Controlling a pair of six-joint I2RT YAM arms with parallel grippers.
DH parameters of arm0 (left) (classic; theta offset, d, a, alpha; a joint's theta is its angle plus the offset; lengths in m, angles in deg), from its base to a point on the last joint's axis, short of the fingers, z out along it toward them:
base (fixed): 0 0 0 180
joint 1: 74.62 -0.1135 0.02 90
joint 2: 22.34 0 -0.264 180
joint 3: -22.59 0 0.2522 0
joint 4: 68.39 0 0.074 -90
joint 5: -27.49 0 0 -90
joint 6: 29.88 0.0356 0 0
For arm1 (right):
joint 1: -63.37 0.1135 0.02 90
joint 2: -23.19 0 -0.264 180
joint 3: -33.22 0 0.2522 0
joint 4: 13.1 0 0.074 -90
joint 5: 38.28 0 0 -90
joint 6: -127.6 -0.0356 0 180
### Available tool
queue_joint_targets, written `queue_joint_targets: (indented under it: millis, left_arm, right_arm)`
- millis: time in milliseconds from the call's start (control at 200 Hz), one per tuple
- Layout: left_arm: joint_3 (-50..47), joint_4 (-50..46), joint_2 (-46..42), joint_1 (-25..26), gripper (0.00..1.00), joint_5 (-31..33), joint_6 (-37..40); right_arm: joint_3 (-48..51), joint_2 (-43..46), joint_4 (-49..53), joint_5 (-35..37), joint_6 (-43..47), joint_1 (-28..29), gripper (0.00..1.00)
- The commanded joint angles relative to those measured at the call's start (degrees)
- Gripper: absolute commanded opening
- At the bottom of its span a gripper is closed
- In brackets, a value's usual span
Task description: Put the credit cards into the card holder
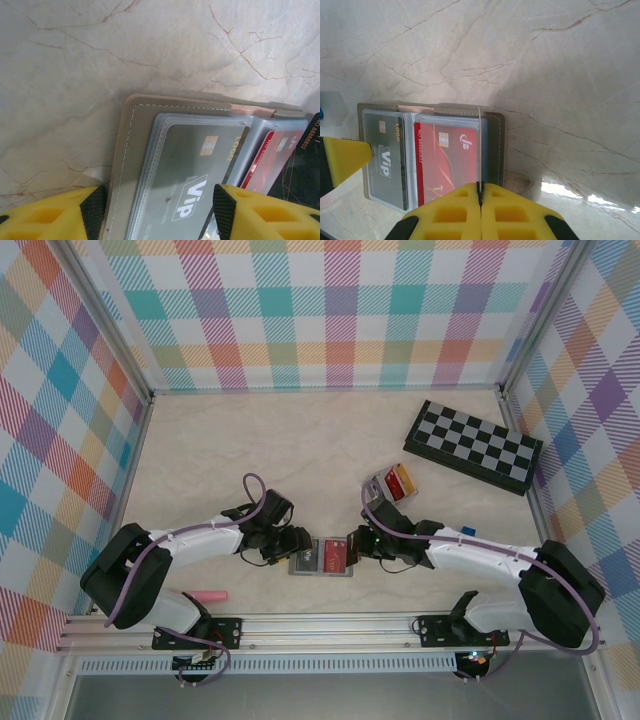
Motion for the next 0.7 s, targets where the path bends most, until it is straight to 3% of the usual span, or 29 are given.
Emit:
queue_joint_targets:
  millis: [0, 695]
  left_arm:
    - [-0.65, 3.36, 1.82, 1.5, 0.61, -1.1, -0.27]
    - [-0.47, 4.0, 2.36, 1.5, 0.61, -1.7, -0.51]
  right_arm:
    - [-2.58, 2.6, 3.86, 2.1, 1.51, 0.32, 0.06]
    - [-1.53, -2.19, -1.07, -1.23, 0.41, 0.34, 0.06]
